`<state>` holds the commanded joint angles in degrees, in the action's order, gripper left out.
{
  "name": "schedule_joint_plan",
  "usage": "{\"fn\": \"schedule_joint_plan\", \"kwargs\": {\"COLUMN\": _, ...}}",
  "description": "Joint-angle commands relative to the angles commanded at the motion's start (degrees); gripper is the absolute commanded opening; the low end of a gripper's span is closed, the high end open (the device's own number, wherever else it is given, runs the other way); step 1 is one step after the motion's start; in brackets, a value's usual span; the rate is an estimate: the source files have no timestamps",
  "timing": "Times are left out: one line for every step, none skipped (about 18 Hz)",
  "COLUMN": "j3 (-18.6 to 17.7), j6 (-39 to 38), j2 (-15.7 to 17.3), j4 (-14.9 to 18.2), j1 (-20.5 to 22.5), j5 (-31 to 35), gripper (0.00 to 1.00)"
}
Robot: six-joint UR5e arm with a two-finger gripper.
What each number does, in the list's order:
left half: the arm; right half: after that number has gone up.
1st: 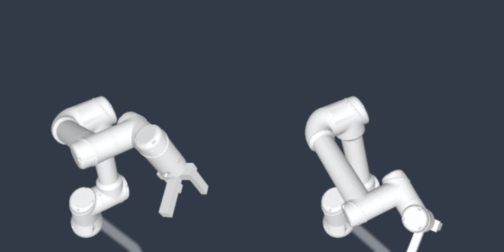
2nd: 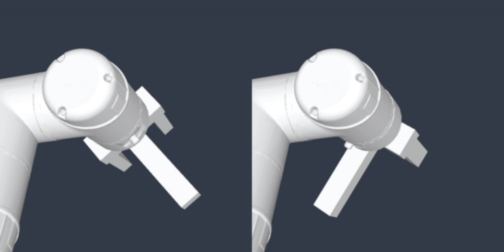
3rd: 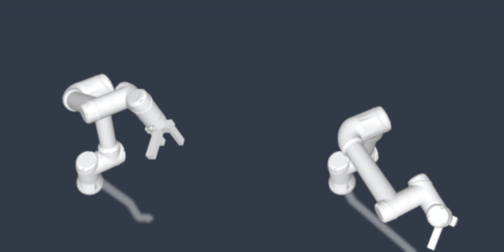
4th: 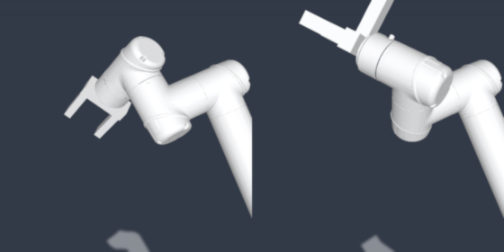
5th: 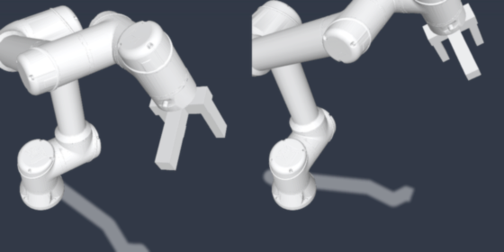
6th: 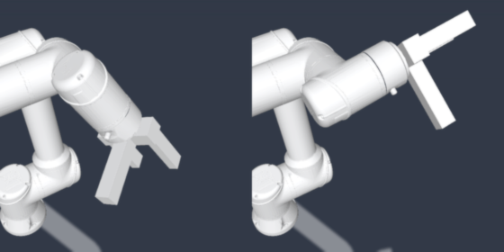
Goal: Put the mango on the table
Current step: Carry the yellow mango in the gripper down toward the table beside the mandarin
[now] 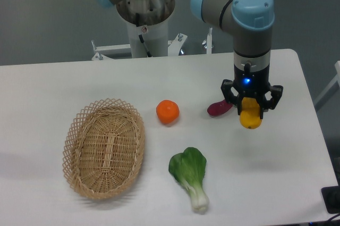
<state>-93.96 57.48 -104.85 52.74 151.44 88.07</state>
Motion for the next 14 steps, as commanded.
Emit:
{"fn": "schedule_joint_plan", "kwargs": {"j3": -0.17, "j6": 0.0, "j2": -0.35, "j4": -0.17, "j1": -0.09, "j5": 0.09, "gripper": 0.43}}
{"fn": "schedule_joint_plan", "kwargs": {"j3": -0.44, "j6": 0.0, "j2": -0.61, "j4": -0.26, "j1": -0.17, "j5": 0.09, "gripper": 0.43}}
{"fn": "schedule_joint_plan", "kwargs": {"j3": -0.44, "j6": -0.09, "j2": -0.7, "j4": -0.26, "j1": -0.18, "j5": 0.09, "gripper": 0.43}}
{"fn": "schedule_joint_plan", "kwargs": {"j3": -0.7, "j6": -0.44, "j2": -0.79, "j4": -0.35, "j1": -0.26, "j5": 0.09, "gripper": 0.43}}
{"fn": "schedule_joint_plan", "kwargs": {"j3": -1.4, "j6": -0.7, "j2": -1.05, "j4": -0.53, "j1": -0.35, "j5": 0.09, "gripper": 0.43}}
{"fn": "schedule_joint_plan", "kwargs": {"j3": -2.28, "j6": -0.96, "j2": -1.23, "j4": -0.53, "j1": -0.44, "j5": 0.09, "gripper": 0.43}}
{"fn": "schedule_joint_plan", "kwargs": {"j3": -3.07, "j6": -1.66, "j2": -1.41, "j4": -0.79, "j1": -0.61, "j5": 0.09, "gripper": 0.43}}
{"fn": "schedule_joint_plan", "kwargs": {"j3": -4.03, "j6": -2.54, "j2": -1.67, "j4": -1.66, "j1": -0.79, "j5": 0.09, "gripper": 0.43}}
{"fn": "schedule_joint_plan", "kwargs": {"j3": -4.83, "j6": -3.68, "j2": -2.19, "j4": -2.8, "j1": -0.97, "j5": 0.09, "gripper": 0.43}}
{"fn": "schedule_joint_plan", "kwargs": {"j3": -5.09, "j6": -5.17, "j2": -2.9, "j4": -3.86, "j1": -1.66, "j5": 0.09, "gripper": 0.43}}
{"fn": "schedule_joint_plan", "kwargs": {"j3": -5.36, "j6": -7.01, "j2": -3.69, "j4": -4.74, "j1": -2.54, "j5": 0.09, "gripper": 0.43}}
{"fn": "schedule_joint_plan", "kwargs": {"j3": -5.36, "j6": -9.12, "j2": -4.56, "j4": -5.18, "j1": -3.07, "j5": 0.09, "gripper": 0.43}}
{"fn": "schedule_joint_plan", "kwargs": {"j3": -5.36, "j6": -11.66, "j2": -5.09, "j4": -5.45, "j1": -3.34, "j5": 0.0, "gripper": 0.44}}
{"fn": "schedule_joint_plan", "kwargs": {"j3": -5.36, "j6": -14.21, "j2": -5.71, "j4": -5.62, "j1": -4.38, "j5": 0.0, "gripper": 0.44}}
